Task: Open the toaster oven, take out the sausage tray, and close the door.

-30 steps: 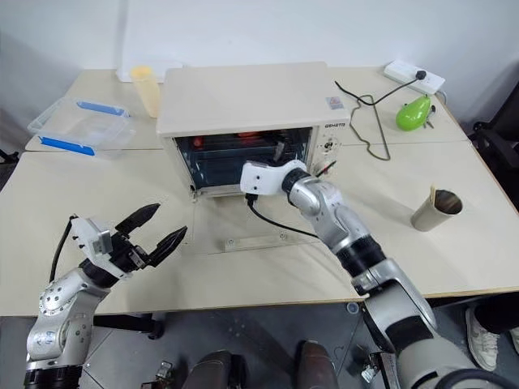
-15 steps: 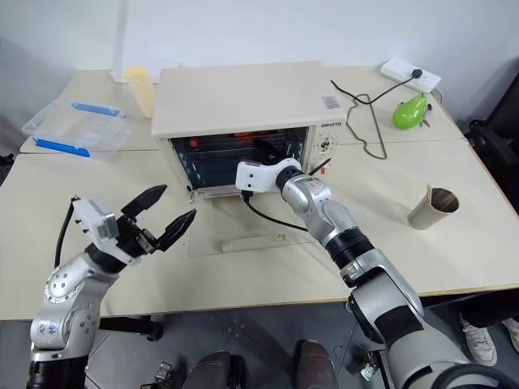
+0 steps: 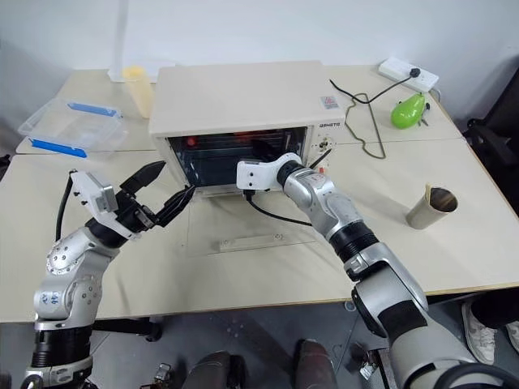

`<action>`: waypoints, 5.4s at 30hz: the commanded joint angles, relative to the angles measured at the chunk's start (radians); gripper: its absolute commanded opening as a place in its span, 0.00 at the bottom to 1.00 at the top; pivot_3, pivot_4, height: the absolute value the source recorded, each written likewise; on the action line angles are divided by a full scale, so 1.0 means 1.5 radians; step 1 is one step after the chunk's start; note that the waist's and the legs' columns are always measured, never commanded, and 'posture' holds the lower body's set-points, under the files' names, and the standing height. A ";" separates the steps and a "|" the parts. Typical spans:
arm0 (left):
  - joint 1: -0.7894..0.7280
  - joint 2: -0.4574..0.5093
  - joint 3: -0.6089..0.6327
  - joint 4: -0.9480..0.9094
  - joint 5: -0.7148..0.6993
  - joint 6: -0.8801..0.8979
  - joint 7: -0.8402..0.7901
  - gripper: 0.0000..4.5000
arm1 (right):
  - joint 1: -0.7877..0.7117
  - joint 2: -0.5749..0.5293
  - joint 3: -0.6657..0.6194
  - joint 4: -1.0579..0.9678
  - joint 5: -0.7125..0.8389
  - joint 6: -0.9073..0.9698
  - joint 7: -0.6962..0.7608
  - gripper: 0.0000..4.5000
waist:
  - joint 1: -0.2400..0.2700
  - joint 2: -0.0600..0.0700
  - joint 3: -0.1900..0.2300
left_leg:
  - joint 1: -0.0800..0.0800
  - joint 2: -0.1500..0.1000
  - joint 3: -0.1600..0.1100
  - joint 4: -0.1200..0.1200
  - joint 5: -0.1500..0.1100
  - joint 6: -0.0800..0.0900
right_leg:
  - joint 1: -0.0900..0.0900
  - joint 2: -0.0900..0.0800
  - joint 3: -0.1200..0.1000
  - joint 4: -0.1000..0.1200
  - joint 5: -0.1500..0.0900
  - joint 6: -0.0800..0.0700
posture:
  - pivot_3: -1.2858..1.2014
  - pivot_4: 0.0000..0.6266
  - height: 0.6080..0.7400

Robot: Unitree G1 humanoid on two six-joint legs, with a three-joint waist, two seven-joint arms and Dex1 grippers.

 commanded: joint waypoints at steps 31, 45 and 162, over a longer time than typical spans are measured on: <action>0.001 0.077 0.047 -0.009 -0.119 0.117 -0.101 1.00 | 0.257 -0.162 -0.118 -0.532 0.147 -0.031 0.269 0.01 | 0.010 -0.001 0.001 | -0.003 -0.002 0.001 -0.001 0.000 -0.001 | -0.005 -0.001 -0.002 0.001 0.000 0.000 | 0.52 0.24 1.00; 0.049 0.111 0.071 -0.037 -0.155 0.180 -0.112 1.00 | 0.329 -0.217 -0.153 -0.593 0.158 -0.041 0.295 0.01 | 0.022 -0.001 0.001 | -0.003 -0.002 0.001 0.000 0.000 -0.001 | -0.005 -0.001 -0.002 0.000 0.000 0.000 | 0.52 0.24 1.00; -0.106 0.158 0.007 0.155 -0.961 0.677 0.573 0.14 | 0.398 -0.254 -0.179 -0.616 0.237 -0.107 0.350 0.01 | 0.037 -0.002 0.002 | 0.001 -0.003 -0.004 0.006 0.000 -0.001 | 0.004 0.000 -0.002 0.000 -0.001 -0.001 | 0.52 0.24 1.00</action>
